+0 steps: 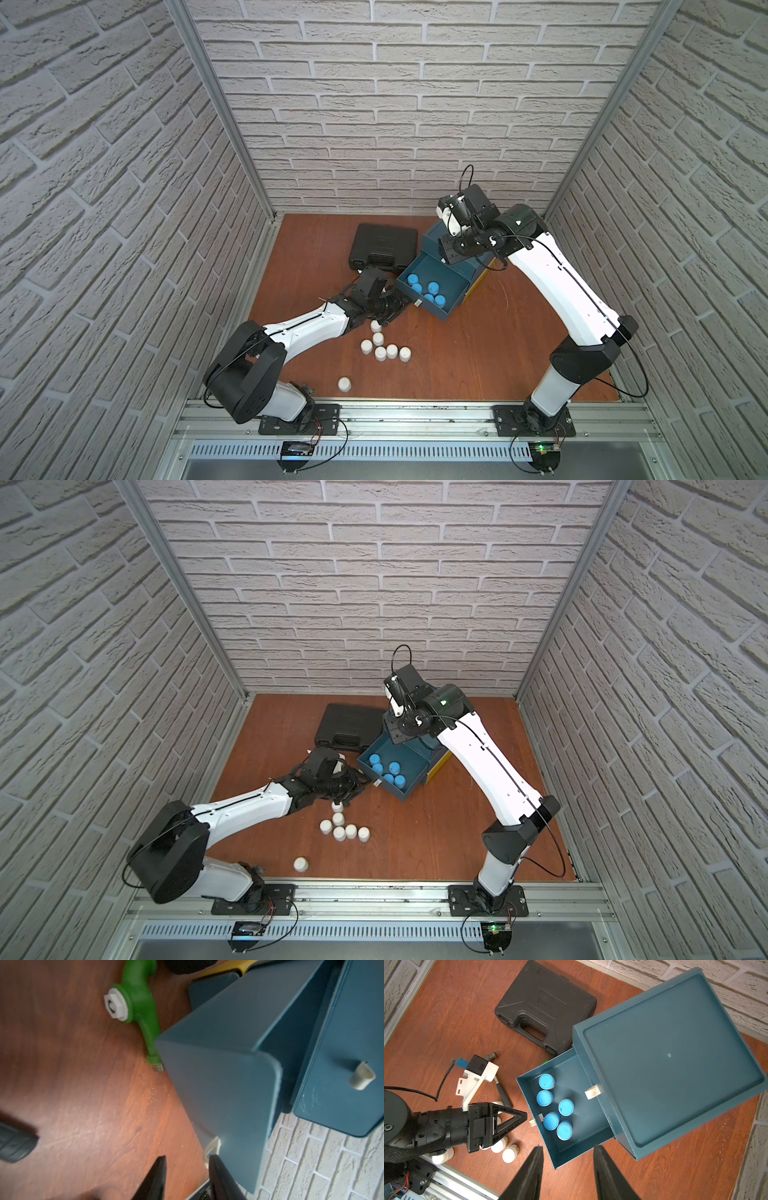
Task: Put the paint cans in the drawer according to color
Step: Close the drawer in the storage box.
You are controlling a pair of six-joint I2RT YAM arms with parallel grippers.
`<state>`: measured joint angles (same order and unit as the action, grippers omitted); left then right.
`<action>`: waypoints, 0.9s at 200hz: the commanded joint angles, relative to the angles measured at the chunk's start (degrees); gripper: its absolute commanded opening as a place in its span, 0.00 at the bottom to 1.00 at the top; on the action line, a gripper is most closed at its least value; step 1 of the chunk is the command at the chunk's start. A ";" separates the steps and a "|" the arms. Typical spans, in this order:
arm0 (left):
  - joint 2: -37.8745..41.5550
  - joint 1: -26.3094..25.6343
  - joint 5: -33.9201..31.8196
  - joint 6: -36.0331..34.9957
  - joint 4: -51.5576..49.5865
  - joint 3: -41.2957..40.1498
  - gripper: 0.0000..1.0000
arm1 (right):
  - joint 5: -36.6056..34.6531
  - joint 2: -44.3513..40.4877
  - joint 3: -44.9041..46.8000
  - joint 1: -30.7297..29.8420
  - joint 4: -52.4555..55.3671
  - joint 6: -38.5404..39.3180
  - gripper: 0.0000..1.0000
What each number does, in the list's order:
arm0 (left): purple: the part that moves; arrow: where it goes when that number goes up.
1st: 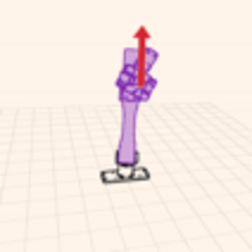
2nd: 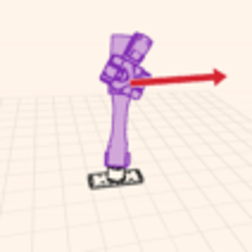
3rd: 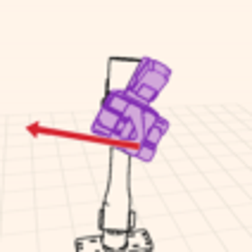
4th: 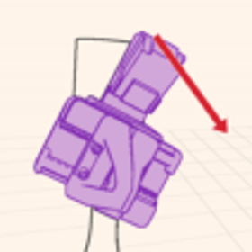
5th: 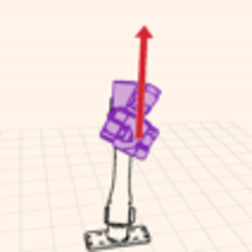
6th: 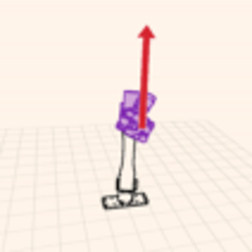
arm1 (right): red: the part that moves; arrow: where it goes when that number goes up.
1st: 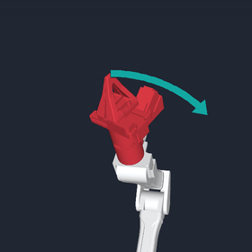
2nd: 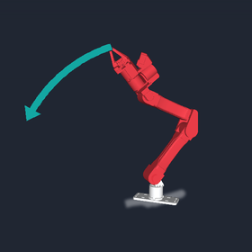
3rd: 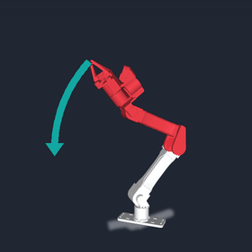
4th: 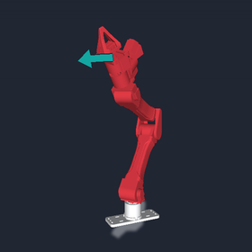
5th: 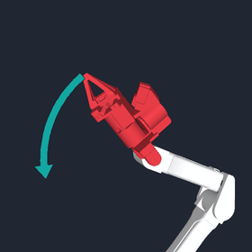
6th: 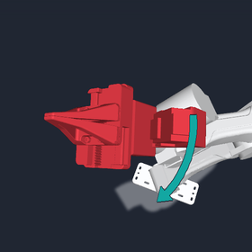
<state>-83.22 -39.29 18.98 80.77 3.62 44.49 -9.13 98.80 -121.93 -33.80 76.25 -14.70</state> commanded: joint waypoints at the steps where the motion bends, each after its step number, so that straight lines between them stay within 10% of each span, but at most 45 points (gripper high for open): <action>1: -1.75 -0.79 0.79 2.63 7.55 -0.63 0.38 | 0.70 -1.13 0.25 0.73 0.32 -0.86 0.45; 180: -3.30 -3.95 -4.19 5.58 13.19 -1.29 0.18 | 2.81 -2.45 3.69 1.98 -0.01 -0.60 0.45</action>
<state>-86.74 -42.94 17.19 86.35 12.36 44.10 -6.72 98.76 -118.91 -32.14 76.53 -14.79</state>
